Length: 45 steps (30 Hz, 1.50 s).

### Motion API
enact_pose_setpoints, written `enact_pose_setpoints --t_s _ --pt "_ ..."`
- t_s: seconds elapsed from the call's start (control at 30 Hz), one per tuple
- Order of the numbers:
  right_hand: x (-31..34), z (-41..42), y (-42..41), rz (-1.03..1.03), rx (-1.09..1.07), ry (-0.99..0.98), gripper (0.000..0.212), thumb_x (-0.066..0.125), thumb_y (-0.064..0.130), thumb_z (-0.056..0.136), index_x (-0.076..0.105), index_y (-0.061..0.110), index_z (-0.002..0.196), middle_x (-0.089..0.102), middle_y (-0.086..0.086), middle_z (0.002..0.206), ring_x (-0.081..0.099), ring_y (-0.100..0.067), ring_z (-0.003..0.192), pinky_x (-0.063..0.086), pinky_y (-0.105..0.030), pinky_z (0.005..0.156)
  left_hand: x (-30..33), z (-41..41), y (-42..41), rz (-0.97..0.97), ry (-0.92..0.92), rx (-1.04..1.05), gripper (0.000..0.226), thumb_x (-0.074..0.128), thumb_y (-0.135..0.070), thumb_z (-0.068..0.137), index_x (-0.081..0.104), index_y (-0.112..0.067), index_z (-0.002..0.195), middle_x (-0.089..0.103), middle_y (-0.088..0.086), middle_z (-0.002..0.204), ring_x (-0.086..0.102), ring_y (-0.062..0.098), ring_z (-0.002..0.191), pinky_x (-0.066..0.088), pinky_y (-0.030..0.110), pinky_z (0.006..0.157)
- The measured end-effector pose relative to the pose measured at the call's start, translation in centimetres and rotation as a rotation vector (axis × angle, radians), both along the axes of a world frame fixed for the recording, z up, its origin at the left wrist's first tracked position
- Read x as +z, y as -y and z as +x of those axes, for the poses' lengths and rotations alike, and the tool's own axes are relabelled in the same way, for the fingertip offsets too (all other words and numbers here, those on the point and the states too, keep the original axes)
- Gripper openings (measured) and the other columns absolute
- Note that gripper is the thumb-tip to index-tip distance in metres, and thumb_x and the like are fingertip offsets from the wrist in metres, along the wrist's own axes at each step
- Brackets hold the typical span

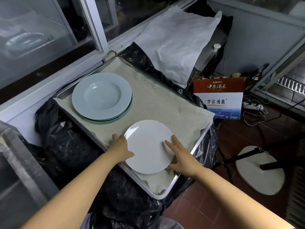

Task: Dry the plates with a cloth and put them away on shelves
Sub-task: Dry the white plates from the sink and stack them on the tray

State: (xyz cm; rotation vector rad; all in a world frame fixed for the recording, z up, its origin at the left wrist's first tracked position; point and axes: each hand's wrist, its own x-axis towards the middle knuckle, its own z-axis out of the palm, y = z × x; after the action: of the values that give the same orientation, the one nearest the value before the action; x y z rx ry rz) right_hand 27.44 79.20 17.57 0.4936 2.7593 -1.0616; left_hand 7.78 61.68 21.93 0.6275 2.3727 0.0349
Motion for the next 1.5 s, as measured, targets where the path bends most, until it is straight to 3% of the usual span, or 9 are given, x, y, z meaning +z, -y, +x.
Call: enact_pose_setpoints --t_s 0.17,0.33,0.47,0.67,0.97,1.07,1.2,1.33,1.5 --pt "0.0 -0.1 0.1 -0.004 -0.011 0.022 0.096 0.076 0.027 0.079 0.016 0.027 0.155 -0.011 -0.005 0.163 -0.002 -0.011 0.149 0.024 -0.024 0.115 -0.3 0.0 0.1 -0.001 -0.023 -0.016 0.082 0.072 -0.044 0.081 0.031 -0.003 0.139 0.032 0.014 0.137 0.046 0.031 0.122 0.043 0.037 0.101" --pt "0.2 -0.4 0.7 0.023 0.012 0.064 0.095 0.073 0.034 0.081 0.015 0.025 0.155 -0.016 -0.011 0.161 -0.008 -0.02 0.15 0.009 -0.021 0.114 -0.3 0.4 0.1 -0.06 -0.12 -0.051 0.09 0.063 -0.05 0.081 0.021 -0.004 0.146 0.035 0.012 0.146 0.037 0.03 0.133 0.033 0.042 0.106" --pt "1.4 -0.7 0.9 0.117 0.069 0.087 0.095 0.064 0.049 0.079 0.015 0.022 0.155 -0.01 -0.016 0.162 -0.01 -0.03 0.15 0.002 -0.042 0.123 -0.3 1.7 1.1 0.024 -0.222 -0.111 0.098 0.058 -0.049 0.086 0.002 -0.005 0.153 0.024 0.013 0.156 0.027 0.029 0.142 0.021 0.044 0.116" --pt "4.1 -2.2 3.4 0.136 0.143 -0.013 0.086 0.065 0.044 0.089 0.013 0.028 0.155 -0.006 -0.008 0.163 -0.009 -0.023 0.151 0.0 -0.035 0.121 2.0 2.9 5.6 0.266 -0.352 -0.222 0.08 0.042 -0.052 0.097 0.004 -0.014 0.156 0.005 0.005 0.163 0.005 0.018 0.15 0.002 0.039 0.122" --pt "8.1 -8.5 13.6 0.12 0.41 -0.145 0.076 0.057 0.045 0.094 0.019 0.022 0.155 0.008 -0.005 0.163 0.006 -0.016 0.15 0.002 -0.019 0.116 6.8 3.5 20.1 0.422 -0.456 0.005 0.069 0.046 -0.05 0.097 0.021 -0.021 0.154 0.02 -0.002 0.16 0.018 0.019 0.147 -0.003 0.024 0.115" --pt "8.3 -10.8 18.7 0.094 0.528 -0.155 0.075 0.06 0.04 0.094 0.021 0.021 0.155 0.01 -0.007 0.163 0.006 -0.018 0.151 0.004 -0.019 0.116 6.3 3.9 26.2 0.345 -0.467 0.08 0.067 0.05 -0.043 0.097 0.024 -0.02 0.153 0.023 -0.001 0.159 0.021 0.022 0.146 0.009 0.03 0.118" --pt "7.6 -13.8 26.2 0.094 0.645 -0.126 0.075 0.065 0.033 0.092 0.024 0.017 0.154 0.012 -0.011 0.162 0.008 -0.021 0.151 0.004 -0.017 0.115 3.7 4.6 35.4 0.233 -0.504 0.182 0.062 0.071 -0.034 0.086 0.051 -0.008 0.139 0.052 0.012 0.142 0.051 0.035 0.127 0.039 0.048 0.105" --pt "6.0 -16.6 33.9 0.111 0.727 -0.067 0.076 0.066 0.027 0.09 0.026 0.015 0.153 0.015 -0.014 0.161 0.01 -0.024 0.15 0.011 -0.027 0.121 0.7 5.1 44.6 0.102 -0.495 0.255 0.063 0.077 -0.036 0.078 0.059 -0.008 0.132 0.06 0.013 0.133 0.062 0.035 0.114 0.044 0.05 0.101" --pt "3.3 -19.9 43.8 0.115 0.849 0.055 0.075 0.063 0.033 0.093 0.021 0.021 0.154 0.013 -0.008 0.163 0.009 -0.02 0.151 0.013 -0.025 0.118 -2.0 5.4 54.9 0.048 -0.465 0.387 0.066 0.089 -0.031 0.062 0.068 -0.005 0.118 0.069 0.015 0.116 0.069 0.035 0.098 0.053 0.053 0.087"
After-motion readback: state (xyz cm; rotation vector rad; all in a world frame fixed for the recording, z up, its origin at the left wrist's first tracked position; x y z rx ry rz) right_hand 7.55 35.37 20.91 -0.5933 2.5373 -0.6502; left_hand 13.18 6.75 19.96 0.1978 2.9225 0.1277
